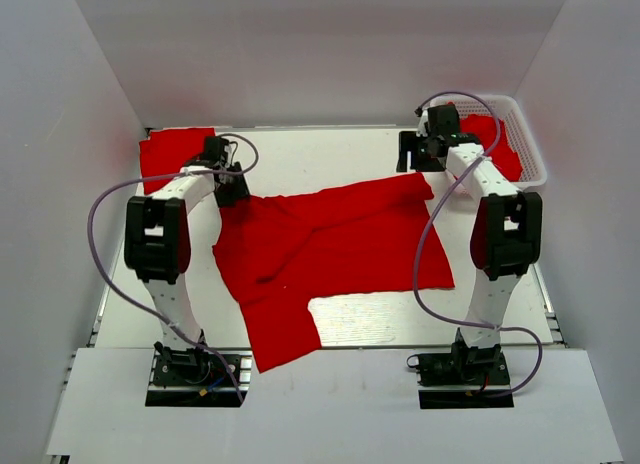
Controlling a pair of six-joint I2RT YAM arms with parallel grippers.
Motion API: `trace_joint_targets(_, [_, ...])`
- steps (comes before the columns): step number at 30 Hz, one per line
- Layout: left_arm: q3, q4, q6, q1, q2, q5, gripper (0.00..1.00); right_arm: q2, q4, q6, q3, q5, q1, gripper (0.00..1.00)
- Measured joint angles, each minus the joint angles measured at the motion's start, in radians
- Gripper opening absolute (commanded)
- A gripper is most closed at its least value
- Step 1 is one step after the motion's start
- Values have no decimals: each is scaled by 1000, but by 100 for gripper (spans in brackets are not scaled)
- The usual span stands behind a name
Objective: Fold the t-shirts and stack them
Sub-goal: Fold the flattened tshirt in 1/3 of the way
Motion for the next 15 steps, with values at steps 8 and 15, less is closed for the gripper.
trace_joint_targets(8, [39, 39, 37, 0, 76, -31, 6, 64, 14, 14, 25, -15, 25, 76])
trace_joint_targets(15, [38, 63, 61, 5, 74, -31, 0, 150, 14, 45, 43, -15, 26, 76])
